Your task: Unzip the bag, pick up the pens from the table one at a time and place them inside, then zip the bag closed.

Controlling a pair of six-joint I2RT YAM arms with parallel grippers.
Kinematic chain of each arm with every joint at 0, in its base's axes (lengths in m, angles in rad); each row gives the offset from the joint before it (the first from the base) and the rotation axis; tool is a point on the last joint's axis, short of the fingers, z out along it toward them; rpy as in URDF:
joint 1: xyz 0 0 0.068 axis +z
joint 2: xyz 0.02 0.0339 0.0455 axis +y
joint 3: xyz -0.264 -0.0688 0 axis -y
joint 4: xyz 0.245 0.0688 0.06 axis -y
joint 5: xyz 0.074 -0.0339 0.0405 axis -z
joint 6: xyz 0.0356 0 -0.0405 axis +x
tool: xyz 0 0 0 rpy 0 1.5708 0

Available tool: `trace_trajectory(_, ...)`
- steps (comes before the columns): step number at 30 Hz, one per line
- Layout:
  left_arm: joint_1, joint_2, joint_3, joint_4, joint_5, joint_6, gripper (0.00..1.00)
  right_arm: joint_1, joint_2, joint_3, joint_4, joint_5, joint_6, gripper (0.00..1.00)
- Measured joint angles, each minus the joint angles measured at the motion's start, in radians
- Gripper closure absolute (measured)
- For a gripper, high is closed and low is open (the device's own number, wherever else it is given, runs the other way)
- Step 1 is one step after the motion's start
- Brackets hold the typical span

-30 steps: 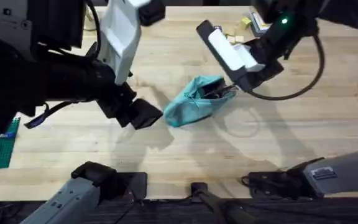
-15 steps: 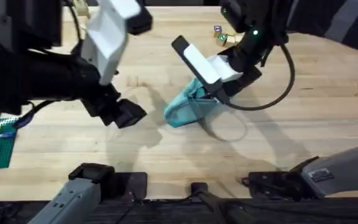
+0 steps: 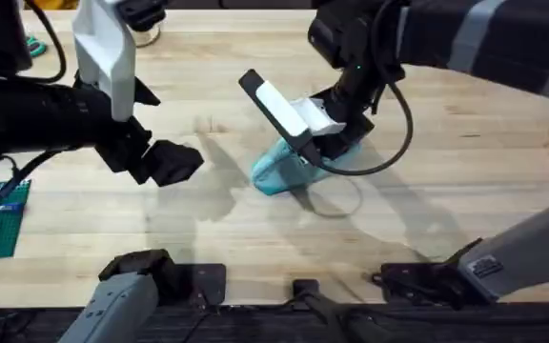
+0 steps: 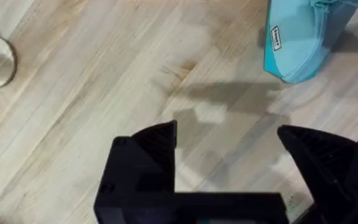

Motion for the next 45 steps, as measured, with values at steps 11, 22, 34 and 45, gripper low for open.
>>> trace_trajectory(11,0.007,0.0,0.0,0.0,0.021,0.011,0.008,-0.002,0.033,0.012,0.056,-0.128,0.028,0.924)
trace_trajectory(22,0.007,0.0,0.0,0.0,0.021,0.011,0.008,0.001,0.061,0.016,0.065,-0.07,0.029,0.006)
trace_trajectory(34,0.007,0.0,0.0,0.0,0.021,0.012,0.008,0.008,0.061,0.016,0.059,-0.006,0.03,0.004)
trace_trajectory(45,0.007,0.0,0.0,0.003,0.033,0.014,0.007,0.005,-0.027,0.037,0.053,0.033,0.136,0.003)
